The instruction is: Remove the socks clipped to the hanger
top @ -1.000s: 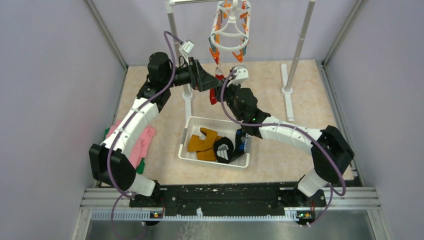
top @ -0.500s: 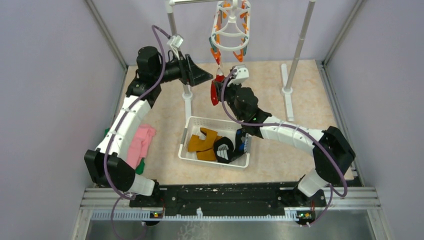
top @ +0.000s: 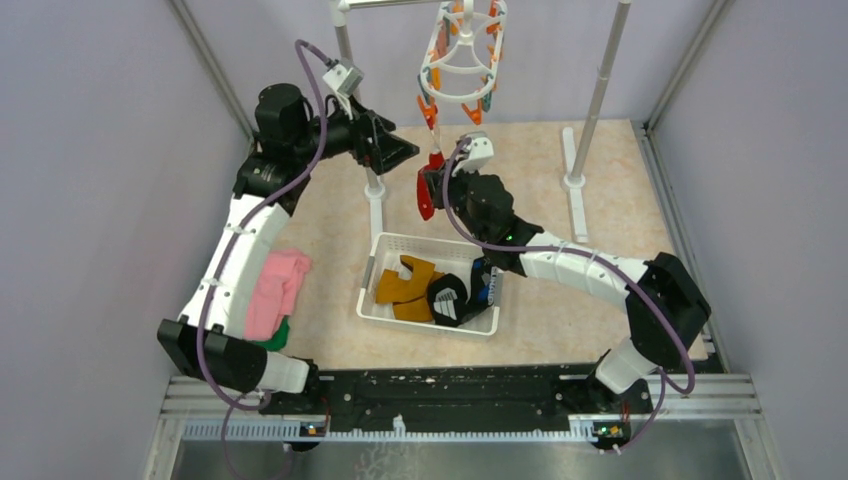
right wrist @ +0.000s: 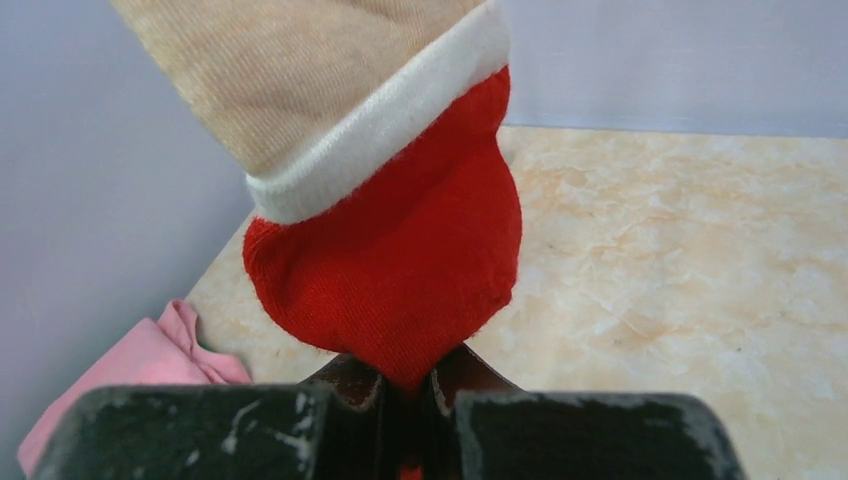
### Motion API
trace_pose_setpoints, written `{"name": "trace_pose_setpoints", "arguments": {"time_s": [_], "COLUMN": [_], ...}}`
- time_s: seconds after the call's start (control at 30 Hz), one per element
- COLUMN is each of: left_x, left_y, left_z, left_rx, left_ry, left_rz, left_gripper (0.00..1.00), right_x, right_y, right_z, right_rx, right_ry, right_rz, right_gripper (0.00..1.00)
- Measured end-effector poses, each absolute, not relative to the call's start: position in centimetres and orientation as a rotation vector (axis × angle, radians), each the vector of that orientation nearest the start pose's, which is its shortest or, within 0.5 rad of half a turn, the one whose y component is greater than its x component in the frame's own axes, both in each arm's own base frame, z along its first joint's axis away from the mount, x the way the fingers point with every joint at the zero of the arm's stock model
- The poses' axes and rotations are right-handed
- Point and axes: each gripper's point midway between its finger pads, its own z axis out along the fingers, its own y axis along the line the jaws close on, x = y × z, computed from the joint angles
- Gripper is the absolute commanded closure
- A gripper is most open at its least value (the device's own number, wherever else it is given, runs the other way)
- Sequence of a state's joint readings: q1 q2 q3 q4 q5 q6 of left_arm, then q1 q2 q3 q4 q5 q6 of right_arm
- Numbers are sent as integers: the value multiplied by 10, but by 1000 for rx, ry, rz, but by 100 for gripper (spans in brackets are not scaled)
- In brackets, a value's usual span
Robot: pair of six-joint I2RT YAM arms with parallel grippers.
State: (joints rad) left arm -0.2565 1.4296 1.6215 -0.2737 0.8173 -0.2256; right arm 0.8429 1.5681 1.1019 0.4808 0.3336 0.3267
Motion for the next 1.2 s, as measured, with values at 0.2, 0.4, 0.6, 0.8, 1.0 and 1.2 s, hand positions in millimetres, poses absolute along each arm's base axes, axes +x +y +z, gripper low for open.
{"name": "trace_pose_setpoints", "arguments": {"time_s": [0.2,0.4,0.6,0.8,1.0,1.2], "left_x": [336,345,366,388,405,411], "left_y": [-218,-221,-216,-215,-232,-243], "left_z": [417,398,409,456,466,448], "left_rx": [812,781,543,381,340,327], "left_ry": [1581,1633,1687,1625,1612,1654], "left_rz": [-876,-911,-921,-906,-934,-941], "left_gripper": [1,1,1,1,1,1], "right_x": [372,373,374,375,377,381], "right_y": [354,353,354,355,358,367], "right_z": [288,290,291,300,293,295], "right_rx": [-130,-119,-117,-105,-107,-124], "right_ry": [1605,1606,1614,1599,1614,1616], "right_rz": [696,706,703,719,711,726], "right_gripper": [100,100,100,100,100,100]}}
